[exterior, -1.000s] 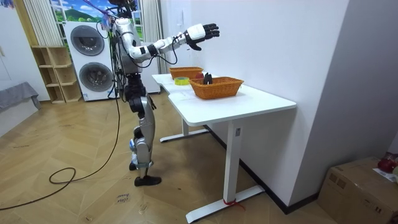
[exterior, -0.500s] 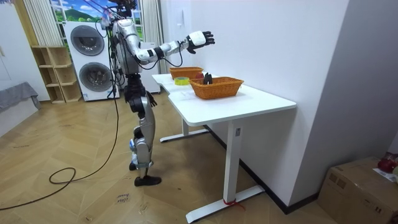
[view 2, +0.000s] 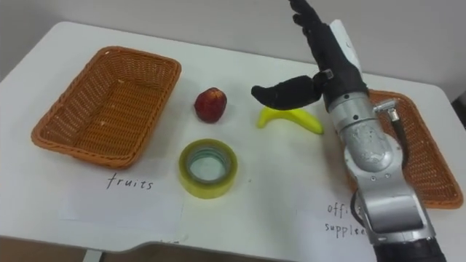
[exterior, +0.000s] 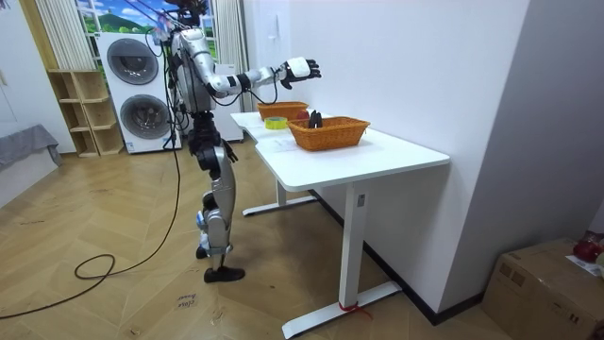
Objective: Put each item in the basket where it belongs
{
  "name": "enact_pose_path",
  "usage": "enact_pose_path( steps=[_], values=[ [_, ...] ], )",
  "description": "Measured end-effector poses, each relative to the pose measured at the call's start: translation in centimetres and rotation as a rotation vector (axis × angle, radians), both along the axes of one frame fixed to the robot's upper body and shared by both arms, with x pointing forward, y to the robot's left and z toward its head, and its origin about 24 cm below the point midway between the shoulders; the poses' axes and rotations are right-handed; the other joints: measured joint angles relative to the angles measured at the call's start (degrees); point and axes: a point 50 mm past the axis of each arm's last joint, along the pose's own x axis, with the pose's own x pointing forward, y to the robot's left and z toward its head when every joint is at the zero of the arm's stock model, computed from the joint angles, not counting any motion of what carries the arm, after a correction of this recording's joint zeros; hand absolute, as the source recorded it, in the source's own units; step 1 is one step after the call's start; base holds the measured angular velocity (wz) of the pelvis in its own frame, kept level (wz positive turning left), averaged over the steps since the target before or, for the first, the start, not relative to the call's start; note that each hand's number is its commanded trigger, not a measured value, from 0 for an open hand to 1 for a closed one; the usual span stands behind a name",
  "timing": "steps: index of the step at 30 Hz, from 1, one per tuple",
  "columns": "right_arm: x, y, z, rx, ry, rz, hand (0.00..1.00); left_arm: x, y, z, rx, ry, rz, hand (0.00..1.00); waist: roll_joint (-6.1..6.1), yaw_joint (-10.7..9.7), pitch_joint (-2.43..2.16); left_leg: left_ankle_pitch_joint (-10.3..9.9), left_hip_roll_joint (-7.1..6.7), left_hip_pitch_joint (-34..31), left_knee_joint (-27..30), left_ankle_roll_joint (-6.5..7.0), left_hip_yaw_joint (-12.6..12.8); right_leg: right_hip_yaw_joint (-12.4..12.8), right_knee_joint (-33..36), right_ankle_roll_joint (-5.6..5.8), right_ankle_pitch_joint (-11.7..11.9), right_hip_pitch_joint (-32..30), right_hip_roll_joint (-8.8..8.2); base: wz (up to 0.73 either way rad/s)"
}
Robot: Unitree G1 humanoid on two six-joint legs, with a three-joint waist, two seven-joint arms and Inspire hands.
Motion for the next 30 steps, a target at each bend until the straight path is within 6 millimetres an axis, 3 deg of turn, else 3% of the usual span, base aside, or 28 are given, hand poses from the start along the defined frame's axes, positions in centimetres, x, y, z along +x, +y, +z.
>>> enact_pose_path(
  steps=[6,19,30],
  values=[
    [0.1,1.5,-1.7,0.000,0.082,0.069,0.00,0.8,-0.6,0.0,-0.020,-0.022,0.003,0.00,0.03,1.0,0.02,0.0,-0.08,-0.1,0.1,0.00,-0.1,0.1,-0.7,0.01,0.0,0.1,0.00,0.00],
    [0.2,2.0,-4.9,0.006,0.224,0.071,0.00,0.6,-0.8,-0.1,-0.013,-0.017,0.025,0.00,0.40,1.3,0.24,0.1,0.16,-0.2,0.0,0.05,0.1,0.3,-0.9,0.02,0.0,0.1,-0.13,0.00],
    [0.1,2.7,-6.9,-0.024,0.304,0.086,0.00,0.8,-1.0,-0.1,-0.018,-0.017,0.017,0.00,0.78,1.9,-0.05,0.3,-0.09,-0.5,0.3,-0.06,-0.4,0.1,-0.8,0.01,0.0,0.1,-0.09,0.01]
  ],
)
